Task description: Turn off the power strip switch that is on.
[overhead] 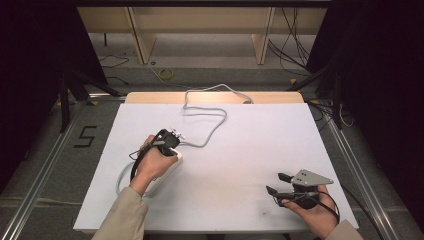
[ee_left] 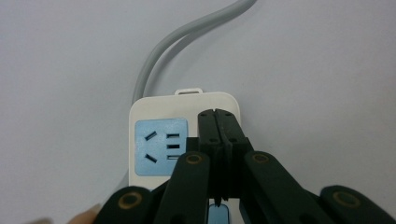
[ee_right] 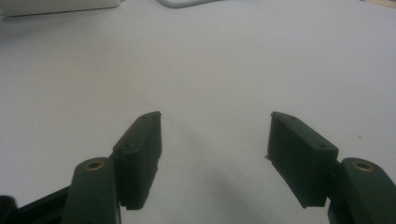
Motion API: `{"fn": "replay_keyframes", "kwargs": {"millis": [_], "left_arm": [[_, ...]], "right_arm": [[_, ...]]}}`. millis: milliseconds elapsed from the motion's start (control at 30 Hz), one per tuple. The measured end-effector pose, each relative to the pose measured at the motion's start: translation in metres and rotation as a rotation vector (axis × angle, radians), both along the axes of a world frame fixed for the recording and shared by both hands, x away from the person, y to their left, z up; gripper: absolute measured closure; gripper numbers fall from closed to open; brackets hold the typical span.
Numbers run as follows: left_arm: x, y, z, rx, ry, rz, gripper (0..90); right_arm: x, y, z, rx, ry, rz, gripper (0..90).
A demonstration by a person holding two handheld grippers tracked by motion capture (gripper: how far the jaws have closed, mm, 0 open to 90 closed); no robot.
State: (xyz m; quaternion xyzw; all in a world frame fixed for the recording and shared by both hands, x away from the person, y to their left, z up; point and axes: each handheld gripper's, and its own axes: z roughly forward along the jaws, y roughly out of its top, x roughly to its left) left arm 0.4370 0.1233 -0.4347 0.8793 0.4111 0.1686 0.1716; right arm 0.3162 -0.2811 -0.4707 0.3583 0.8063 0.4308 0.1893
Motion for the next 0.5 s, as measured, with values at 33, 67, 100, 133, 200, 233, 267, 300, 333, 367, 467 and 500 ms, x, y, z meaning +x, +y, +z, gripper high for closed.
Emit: {"fn": "replay_keyframes", "kwargs": {"millis": [33,67,100,133,200,233,267,300,333,367,467,500], "left_arm": [[0.0002,0.0001,-0.0003,0.001,0.002,0.0,89.9],[0.0005,0.0001,-0.0005,0.002,0.002,0.002,89.9],[0.0008,0.0002,-0.0008,0.002,0.002,0.002,89.8],[0.001,0.0001,-0.001,0.001,0.004,0.0,89.8],[0.0014,-0.0002,-0.0013,0.007,0.005,0.0,89.9],[0.0015,-0.0004,-0.0016,0.008,0.005,0.0,89.8],[0.0016,-0.0006,-0.002,0.009,0.005,0.0,89.9],[0.0017,-0.0009,-0.0025,0.011,0.004,0.0,89.8],[0.0019,-0.0009,-0.0029,0.012,0.005,-0.001,89.8],[0.0021,-0.0007,-0.0033,0.013,0.005,-0.002,89.8],[0.0023,-0.0005,-0.0041,0.014,0.009,-0.001,89.9],[0.0025,-0.0005,-0.0044,0.016,0.01,-0.002,89.8]], "right_arm": [[0.0,0.0,0.0,0.0,0.0,0.0,36.1],[0.0,-0.0001,0.0,-0.002,0.0,0.002,36.1],[0.0,0.0001,0.0,0.0,0.0,0.001,36.1],[0.0,0.0001,0.0,-0.001,0.001,0.001,36.1],[-0.0001,0.0002,0.0,-0.001,0.001,0.001,36.1],[-0.0001,0.0002,0.0,-0.001,0.001,0.0,36.1],[-0.0001,0.0001,0.0001,-0.001,0.001,0.001,36.1],[0.0,0.0001,0.0,-0.001,0.001,0.001,36.1],[-0.0001,0.0002,0.0,-0.002,0.001,0.0,36.1],[-0.0001,0.0002,0.0,-0.002,0.001,0.0,36.1],[0.0,0.0001,-0.0001,-0.001,0.0,0.001,36.1],[0.0,0.0001,-0.0001,-0.001,0.0,0.001,36.1]]}}
